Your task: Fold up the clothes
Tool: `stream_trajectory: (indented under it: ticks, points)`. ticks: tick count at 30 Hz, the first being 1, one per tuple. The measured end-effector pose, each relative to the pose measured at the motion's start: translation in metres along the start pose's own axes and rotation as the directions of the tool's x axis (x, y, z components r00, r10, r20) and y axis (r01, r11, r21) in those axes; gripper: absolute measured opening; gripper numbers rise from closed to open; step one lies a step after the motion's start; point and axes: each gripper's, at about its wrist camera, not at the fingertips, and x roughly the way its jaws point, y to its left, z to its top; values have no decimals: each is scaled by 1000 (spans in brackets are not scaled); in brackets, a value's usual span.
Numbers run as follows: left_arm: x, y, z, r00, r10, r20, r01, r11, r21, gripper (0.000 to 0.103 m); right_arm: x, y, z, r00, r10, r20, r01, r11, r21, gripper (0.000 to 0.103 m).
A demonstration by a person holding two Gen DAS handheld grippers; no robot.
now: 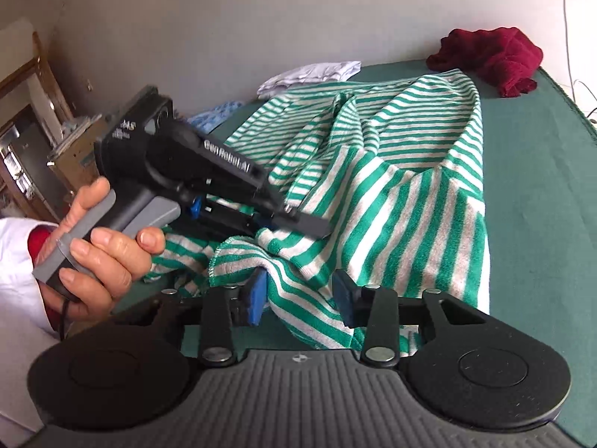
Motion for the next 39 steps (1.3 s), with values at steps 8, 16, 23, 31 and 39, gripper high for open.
stream_trajectory:
  ticks: [8, 16, 23, 31, 39]
  points:
    - [-14, -37, -6, 998, 20, 63, -29, 989, 147, 0, -27, -16, 2, 988, -87, 125, 75, 993, 93, 41]
    - [-25, -87, -1, 988, 47, 148, -99, 924, 369, 0, -44, -35, 0, 971, -168, 171, 126, 964, 234, 41]
    - [-51, -120, -20, 952, 83, 294, -247, 778, 578, 0, -53, -59, 11, 960, -197, 197, 102, 907, 408, 42]
    - [-48, -107, -30, 941, 168, 293, -327, 678, 659, 0, -43, -87, 38, 933, -291, 213, 104, 783, 614, 42]
    - [-60, -99, -14, 966, 127, 226, -247, 715, 654, 0, -35, -82, 41, 941, -317, 118, 171, 746, 644, 42]
